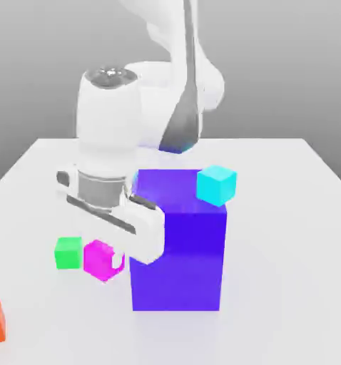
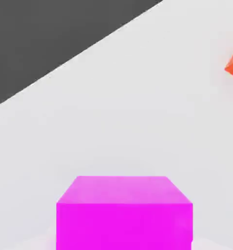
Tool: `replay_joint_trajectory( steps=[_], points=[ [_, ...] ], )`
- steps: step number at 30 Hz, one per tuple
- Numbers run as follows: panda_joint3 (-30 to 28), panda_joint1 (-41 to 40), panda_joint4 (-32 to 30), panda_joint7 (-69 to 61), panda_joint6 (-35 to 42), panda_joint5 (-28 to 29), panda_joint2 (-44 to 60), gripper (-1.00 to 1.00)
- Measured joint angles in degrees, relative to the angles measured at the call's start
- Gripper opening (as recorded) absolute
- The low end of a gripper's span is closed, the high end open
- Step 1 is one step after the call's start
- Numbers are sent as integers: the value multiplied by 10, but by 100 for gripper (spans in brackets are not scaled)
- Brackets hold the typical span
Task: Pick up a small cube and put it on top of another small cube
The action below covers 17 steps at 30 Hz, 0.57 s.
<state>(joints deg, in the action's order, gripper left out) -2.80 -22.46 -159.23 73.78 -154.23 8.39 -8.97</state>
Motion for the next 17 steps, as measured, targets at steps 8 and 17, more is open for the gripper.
replay_joint_trajectory(
  steps=[8, 17],
  points=[
    [-95, -104, -99, 15, -31, -21, -33, -100],
    [-102, -76, -97, -29, -144, -87, 86, 100]
  ],
)
